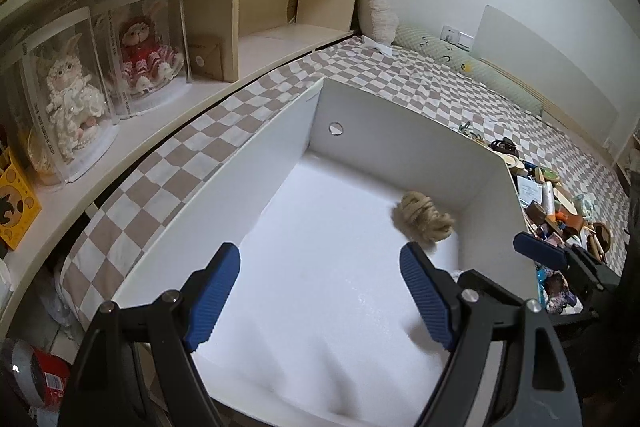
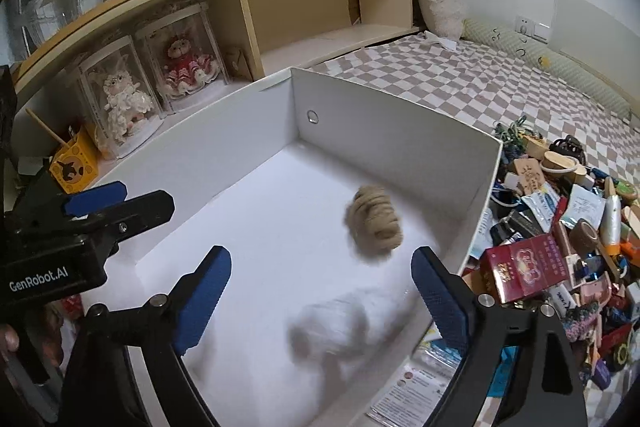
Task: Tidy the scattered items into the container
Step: 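Carry both items over the white box and open both tools to drop them, then withdraw both tools from the box back over the pile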
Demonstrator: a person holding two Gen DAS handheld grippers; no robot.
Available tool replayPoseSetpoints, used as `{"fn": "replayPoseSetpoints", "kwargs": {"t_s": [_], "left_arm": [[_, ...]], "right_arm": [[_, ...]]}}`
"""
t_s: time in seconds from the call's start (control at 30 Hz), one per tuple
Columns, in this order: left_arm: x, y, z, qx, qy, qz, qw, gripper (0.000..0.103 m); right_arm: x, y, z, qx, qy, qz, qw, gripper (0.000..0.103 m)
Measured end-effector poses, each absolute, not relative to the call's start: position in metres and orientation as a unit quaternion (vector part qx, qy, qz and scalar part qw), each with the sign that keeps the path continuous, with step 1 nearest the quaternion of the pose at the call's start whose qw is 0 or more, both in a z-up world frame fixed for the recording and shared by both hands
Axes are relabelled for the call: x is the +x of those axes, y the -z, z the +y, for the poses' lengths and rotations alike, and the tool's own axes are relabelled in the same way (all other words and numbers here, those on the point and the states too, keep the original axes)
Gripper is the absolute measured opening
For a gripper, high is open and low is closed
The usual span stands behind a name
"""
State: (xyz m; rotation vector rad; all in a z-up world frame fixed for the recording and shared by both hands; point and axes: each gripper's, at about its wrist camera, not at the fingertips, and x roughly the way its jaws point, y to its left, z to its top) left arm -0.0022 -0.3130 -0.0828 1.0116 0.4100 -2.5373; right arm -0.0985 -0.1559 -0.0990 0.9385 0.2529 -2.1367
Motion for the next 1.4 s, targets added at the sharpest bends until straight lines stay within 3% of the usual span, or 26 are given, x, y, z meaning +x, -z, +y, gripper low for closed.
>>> {"fn": "replayPoseSetpoints", "kwargs": {"t_s": [0.4, 0.53, 0.73, 0.9, 1.0, 1.4], "left_arm": [[0.002, 0.072, -0.305, 0.352, 0.906, 0.138, 0.19, 0.082], [0.006, 0.064, -0.302, 0.342, 0.911, 0.129, 0.192, 0.097], [0.012, 0.053, -0.295, 0.332, 0.915, 0.123, 0.193, 0.103], [0.017, 0.04, -0.287, 0.317, 0.922, 0.115, 0.192, 0.103], [0.022, 0.032, -0.28, 0.307, 0.925, 0.11, 0.194, 0.103], [0.023, 0.007, -0.238, 0.288, 0.936, 0.075, 0.188, 0.103]], "right_arm": [[-0.086, 0.095, -0.15, 0.355, 0.846, 0.13, 0.376, 0.092], [-0.086, 0.09, -0.146, 0.357, 0.848, 0.122, 0.372, 0.092], [-0.083, 0.083, -0.14, 0.355, 0.852, 0.119, 0.365, 0.092], [-0.08, 0.075, -0.134, 0.353, 0.856, 0.114, 0.36, 0.093], [-0.079, 0.071, -0.129, 0.349, 0.862, 0.109, 0.352, 0.103], [-0.078, 0.051, -0.088, 0.325, 0.881, 0.09, 0.332, 0.103]]}}
